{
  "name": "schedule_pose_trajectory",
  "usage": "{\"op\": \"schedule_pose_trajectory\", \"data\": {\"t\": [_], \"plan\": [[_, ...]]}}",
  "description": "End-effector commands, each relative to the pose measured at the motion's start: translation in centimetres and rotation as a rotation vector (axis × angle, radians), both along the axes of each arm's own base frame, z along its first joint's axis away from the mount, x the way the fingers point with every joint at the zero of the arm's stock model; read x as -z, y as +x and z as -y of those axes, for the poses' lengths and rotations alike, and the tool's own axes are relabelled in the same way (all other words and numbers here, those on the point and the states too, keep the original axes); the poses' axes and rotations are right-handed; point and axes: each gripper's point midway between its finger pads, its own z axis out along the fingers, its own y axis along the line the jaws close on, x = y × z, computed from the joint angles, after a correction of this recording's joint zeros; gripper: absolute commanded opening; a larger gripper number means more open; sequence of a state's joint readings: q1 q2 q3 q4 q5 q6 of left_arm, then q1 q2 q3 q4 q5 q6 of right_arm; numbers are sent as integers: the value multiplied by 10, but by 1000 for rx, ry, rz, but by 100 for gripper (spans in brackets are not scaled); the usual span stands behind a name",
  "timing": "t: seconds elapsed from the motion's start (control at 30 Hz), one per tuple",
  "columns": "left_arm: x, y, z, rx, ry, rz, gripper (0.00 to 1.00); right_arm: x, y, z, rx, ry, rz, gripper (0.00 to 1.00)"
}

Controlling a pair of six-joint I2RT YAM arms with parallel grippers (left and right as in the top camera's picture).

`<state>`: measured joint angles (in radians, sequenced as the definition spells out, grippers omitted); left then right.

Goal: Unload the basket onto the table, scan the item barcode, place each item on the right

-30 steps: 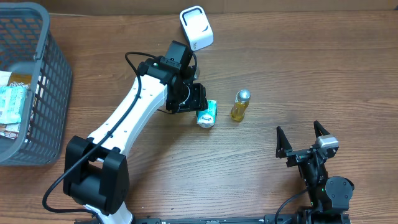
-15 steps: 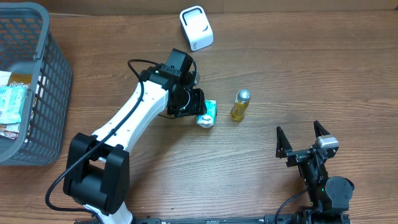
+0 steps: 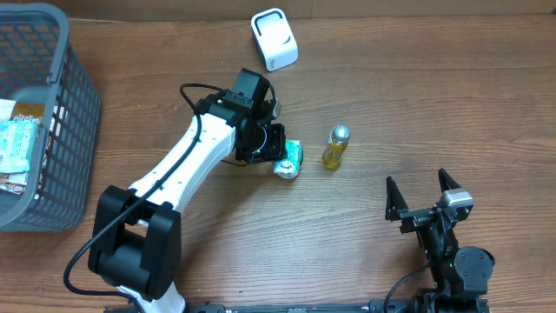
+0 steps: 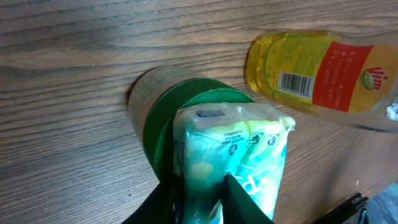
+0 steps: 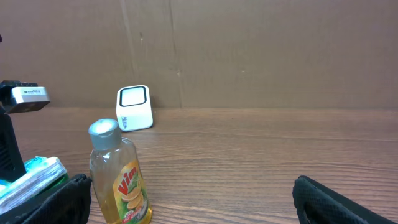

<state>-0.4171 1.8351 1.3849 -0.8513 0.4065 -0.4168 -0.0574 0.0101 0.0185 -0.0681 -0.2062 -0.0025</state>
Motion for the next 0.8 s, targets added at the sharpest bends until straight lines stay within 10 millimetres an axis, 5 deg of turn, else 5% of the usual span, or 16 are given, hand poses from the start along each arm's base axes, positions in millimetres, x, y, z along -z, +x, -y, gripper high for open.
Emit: {"op": "schedule_pose_trajectory", "data": {"t": [0.0,0.13,0.27,0.47,0.77], "plan": [[9,-4,-3,2,23,-20,17,2,0,0,-2,3,2,100],[9,-5,-3,2,23,-20,4,2,0,0,-2,3,2,100],[5,-2,-1,1,6,-16,4,2,0,0,-2,3,2,100],[-27,12,3,18,-97,34,4,2,0,0,-2,3,2,100],[-41,29,-26,-61,-117,54,4,2,0,0,-2,3,2,100]]}}
